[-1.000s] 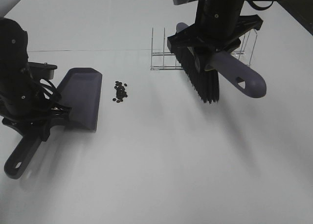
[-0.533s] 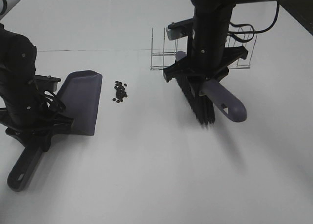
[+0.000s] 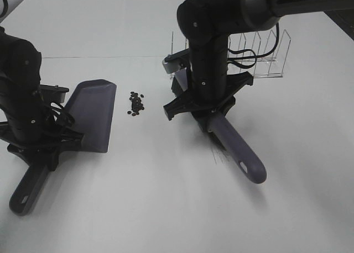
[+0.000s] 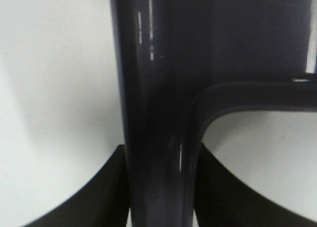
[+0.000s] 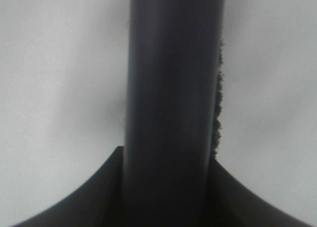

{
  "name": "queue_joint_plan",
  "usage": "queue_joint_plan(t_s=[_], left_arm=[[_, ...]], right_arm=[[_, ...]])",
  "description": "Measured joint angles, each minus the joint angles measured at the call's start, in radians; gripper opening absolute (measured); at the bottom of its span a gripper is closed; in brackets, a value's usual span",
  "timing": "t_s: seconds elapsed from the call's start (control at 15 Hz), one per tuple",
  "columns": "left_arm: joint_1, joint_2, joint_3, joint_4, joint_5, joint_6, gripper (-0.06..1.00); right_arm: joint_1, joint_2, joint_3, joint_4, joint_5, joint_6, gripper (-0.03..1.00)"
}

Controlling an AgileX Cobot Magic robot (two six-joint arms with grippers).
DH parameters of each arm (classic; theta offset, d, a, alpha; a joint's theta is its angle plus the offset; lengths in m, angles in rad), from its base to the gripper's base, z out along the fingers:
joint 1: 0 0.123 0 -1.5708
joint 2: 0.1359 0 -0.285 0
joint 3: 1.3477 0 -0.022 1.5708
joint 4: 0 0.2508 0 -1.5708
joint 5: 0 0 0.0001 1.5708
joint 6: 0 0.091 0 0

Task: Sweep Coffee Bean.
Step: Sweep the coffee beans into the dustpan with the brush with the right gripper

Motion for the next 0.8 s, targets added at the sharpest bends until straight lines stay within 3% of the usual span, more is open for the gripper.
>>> queue_joint_plan(t_s=[0.2, 0.4, 0.47, 0.8], left_arm=[[0.000, 0.000, 0.000, -0.002, 0.000, 0.003, 0.34], [0.000, 0.000, 0.000, -0.003, -0.002, 0.009, 0.34], [0.000, 0.000, 0.000, -0.003, -0.005, 0.011, 0.34], [0.000, 0.000, 0.000, -0.003, -0.011, 0.014, 0.34]], right_arm=[[0.050, 0.126, -0.196, -0.021, 0.139, -0.010, 0.31], [0.093, 0.221, -0.368, 0.008, 0.148, -0.039, 0.31], [0.126, 0.260, -0.447, 0.068, 0.148, -0.065, 0.31], [0.192, 0.284, -0.485, 0.178, 0.147, -0.150, 0.31]])
